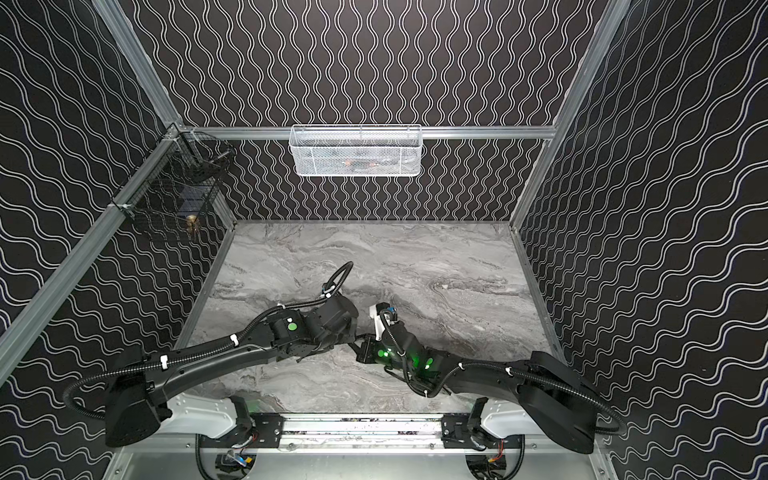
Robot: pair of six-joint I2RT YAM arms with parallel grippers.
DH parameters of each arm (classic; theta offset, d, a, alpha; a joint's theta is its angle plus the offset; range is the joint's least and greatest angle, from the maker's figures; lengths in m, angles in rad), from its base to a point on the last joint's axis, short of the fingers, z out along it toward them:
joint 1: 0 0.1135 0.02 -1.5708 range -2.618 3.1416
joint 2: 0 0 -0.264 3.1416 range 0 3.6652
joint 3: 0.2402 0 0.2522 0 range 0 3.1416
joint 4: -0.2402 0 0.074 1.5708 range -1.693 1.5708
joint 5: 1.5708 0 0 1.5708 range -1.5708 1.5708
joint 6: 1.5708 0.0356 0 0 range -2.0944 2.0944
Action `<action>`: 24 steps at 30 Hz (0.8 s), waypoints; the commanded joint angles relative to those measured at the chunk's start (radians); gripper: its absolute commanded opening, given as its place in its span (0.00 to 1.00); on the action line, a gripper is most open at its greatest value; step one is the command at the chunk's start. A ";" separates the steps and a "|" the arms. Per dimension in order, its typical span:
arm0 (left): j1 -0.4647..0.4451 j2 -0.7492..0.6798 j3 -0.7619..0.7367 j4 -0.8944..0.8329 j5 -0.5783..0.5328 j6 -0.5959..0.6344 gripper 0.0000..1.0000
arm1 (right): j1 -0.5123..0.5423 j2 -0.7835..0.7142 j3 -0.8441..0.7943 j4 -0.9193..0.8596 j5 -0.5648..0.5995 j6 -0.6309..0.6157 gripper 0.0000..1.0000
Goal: Unlock with the key
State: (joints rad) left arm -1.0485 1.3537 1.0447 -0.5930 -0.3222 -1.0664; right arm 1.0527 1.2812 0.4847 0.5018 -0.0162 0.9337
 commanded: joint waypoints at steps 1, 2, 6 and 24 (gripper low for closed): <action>-0.014 -0.007 -0.008 -0.048 0.088 0.028 0.15 | 0.000 -0.010 0.033 0.091 0.059 -0.048 0.00; -0.017 -0.007 -0.009 -0.050 0.090 0.032 0.14 | 0.000 -0.008 0.034 0.086 0.062 -0.049 0.00; -0.030 0.001 -0.003 -0.081 0.076 0.048 0.14 | -0.016 -0.005 0.014 0.146 0.033 -0.019 0.00; -0.030 -0.014 -0.004 -0.157 -0.008 0.047 0.13 | -0.065 -0.023 -0.004 0.163 -0.089 -0.006 0.00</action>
State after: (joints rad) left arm -1.0752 1.3453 1.0477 -0.6090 -0.3618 -1.0199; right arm 0.9928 1.2694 0.4702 0.5282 -0.1524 0.9447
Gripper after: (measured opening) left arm 0.337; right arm 0.055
